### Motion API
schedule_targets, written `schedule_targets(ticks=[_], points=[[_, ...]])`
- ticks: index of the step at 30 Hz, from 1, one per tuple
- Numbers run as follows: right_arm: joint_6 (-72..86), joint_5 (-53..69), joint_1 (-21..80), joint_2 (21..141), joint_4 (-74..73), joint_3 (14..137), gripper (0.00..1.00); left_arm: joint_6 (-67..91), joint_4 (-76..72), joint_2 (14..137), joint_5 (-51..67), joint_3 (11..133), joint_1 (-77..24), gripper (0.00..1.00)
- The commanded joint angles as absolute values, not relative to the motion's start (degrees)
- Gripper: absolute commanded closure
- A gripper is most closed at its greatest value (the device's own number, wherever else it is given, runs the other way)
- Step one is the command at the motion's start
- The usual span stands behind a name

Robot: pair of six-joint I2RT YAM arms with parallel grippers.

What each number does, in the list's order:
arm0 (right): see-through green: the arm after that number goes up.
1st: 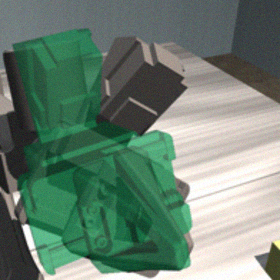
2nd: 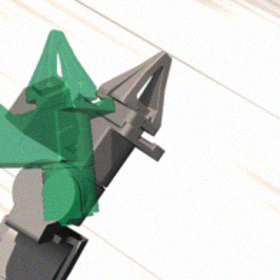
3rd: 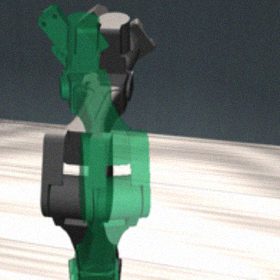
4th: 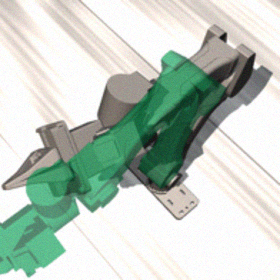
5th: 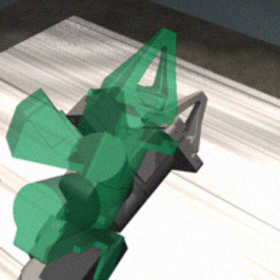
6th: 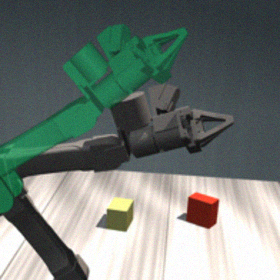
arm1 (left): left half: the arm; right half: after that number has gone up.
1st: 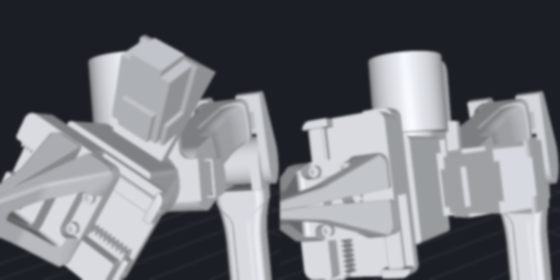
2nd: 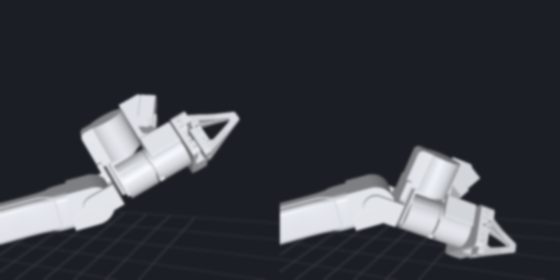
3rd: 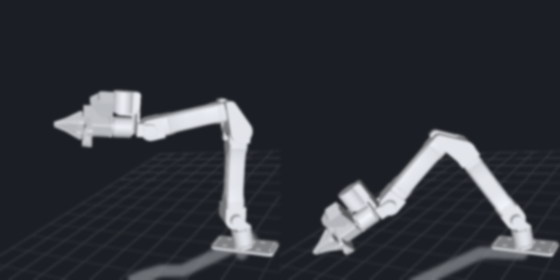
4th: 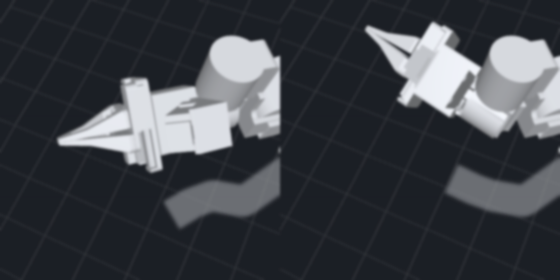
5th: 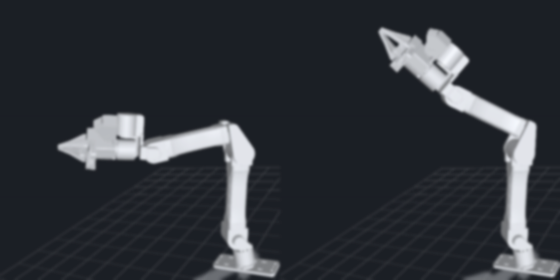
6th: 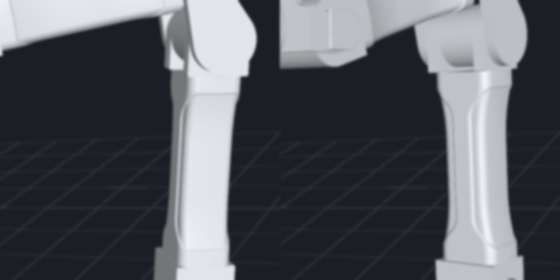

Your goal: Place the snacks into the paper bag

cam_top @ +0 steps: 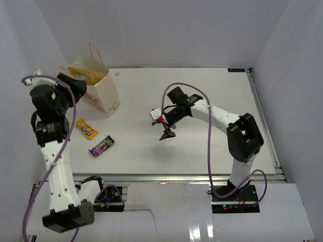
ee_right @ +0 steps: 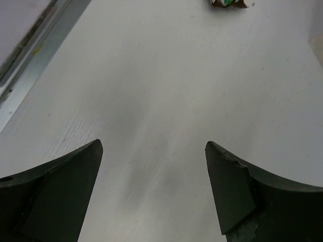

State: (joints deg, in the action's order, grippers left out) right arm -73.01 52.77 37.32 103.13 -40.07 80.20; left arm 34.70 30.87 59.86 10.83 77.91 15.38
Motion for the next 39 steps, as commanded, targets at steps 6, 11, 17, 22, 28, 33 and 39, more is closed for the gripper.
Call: schedule_targets(ticks=[6,11,17,22,28,33,39], points=[[-23.9,35.5,50.4,119.9,1.8,97.9,0.12,43.4,48.2,41.5,6.9,56.5,15.4,0.15],[16.9,25.4,55.1,130.8,0.4,109.8,0.23,41.5,53.0,33.8,5.3,55.8,15.4,0.13],[34.0,20.0,58.3,133.2,-2.4,111.3,0.25,39.3,56.0,29.9,4.5,56.9,15.4,0.12],[40.1,20.1,59.3,135.4,-2.5,111.1,0.30,39.2,57.2,28.3,3.9,57.0,15.4,0.12],[41.0,19.3,60.7,138.1,-2.1,110.7,0.35,39.2,57.6,28.4,4.5,57.6,15.4,0.12],[39.6,17.0,60.7,139.3,-2.3,111.4,0.36,39.8,58.5,27.5,4.7,58.0,15.4,0.12],[41.6,18.0,61.3,141.6,-1.1,113.0,0.42,40.4,59.5,26.7,5.4,58.3,15.4,0.12]])
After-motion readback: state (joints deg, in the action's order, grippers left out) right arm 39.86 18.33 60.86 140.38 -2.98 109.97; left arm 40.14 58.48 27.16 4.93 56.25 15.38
